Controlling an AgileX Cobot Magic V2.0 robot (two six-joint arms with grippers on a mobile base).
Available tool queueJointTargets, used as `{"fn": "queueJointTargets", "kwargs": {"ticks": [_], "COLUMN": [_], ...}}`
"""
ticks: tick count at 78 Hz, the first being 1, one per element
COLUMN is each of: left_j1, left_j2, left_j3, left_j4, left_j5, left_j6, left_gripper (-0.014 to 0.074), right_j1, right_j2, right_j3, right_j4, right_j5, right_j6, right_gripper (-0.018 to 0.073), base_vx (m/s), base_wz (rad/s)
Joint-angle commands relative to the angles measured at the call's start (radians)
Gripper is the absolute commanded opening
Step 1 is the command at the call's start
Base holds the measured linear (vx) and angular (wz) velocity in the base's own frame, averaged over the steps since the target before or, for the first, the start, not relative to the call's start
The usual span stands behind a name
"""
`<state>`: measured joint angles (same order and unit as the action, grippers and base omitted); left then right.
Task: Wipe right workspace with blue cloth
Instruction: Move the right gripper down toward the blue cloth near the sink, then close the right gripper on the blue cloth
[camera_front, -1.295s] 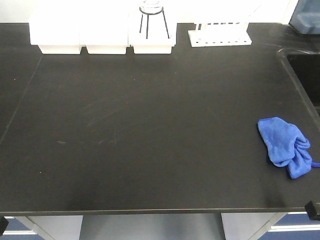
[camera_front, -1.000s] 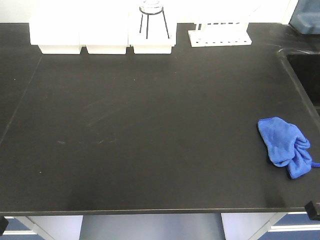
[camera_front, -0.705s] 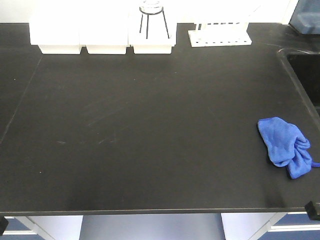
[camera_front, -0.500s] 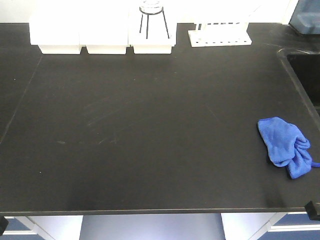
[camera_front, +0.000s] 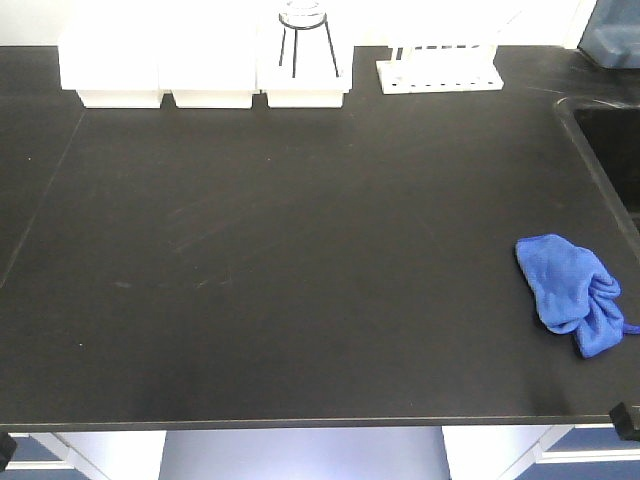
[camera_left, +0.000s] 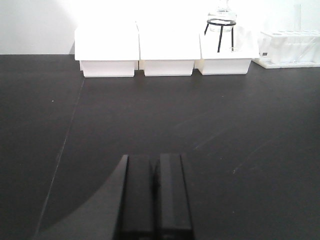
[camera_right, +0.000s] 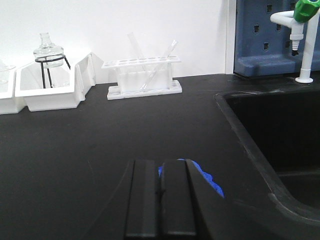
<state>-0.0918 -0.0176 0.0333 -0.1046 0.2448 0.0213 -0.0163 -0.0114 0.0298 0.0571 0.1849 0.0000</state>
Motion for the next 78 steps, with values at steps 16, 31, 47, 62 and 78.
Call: {"fn": "queueJointTargets", "kwargs": {"ticks": [16,31,47,62,78], "left_j1": [0.000,0.000,0.000,0.000,0.000], "left_j2": [-0.010,-0.010,-0.010,-0.010,-0.010], "left_j3": [-0.025,-0.025,-0.025,-0.025,-0.025], "left_j4": [-0.006,-0.006,-0.006,-0.006,-0.006], "left_j5": [-0.082,-0.082,-0.082,-0.082,-0.082], "left_j6": [0.000,0.000,0.000,0.000,0.000], "left_gripper": [-0.0006,-0.0006,-0.0006,-0.0006,-0.0006], "right_j1": [-0.001,-0.001,-0.001,-0.001,-0.001], "right_j2": [-0.004,0.021,0.336,0.725,0.950], "right_j3": [0.011,-0.182,-0.613,-0.992,-1.120], "right_j4": [0.027,0.085,0.022,0.007,0.007], "right_j5": [-0.351,-0.349,0.145,0.605,0.704], "right_j6": [0.009,-0.013,-0.183,-0.183,-0.177], "right_gripper": [-0.0008,-0.0008,-0.0008,-0.0008,-0.0008], "base_vx": [0.00,0.00,0.00,0.00,0.00], "base_wz": [0.00,0.00,0.00,0.00,0.00]}}
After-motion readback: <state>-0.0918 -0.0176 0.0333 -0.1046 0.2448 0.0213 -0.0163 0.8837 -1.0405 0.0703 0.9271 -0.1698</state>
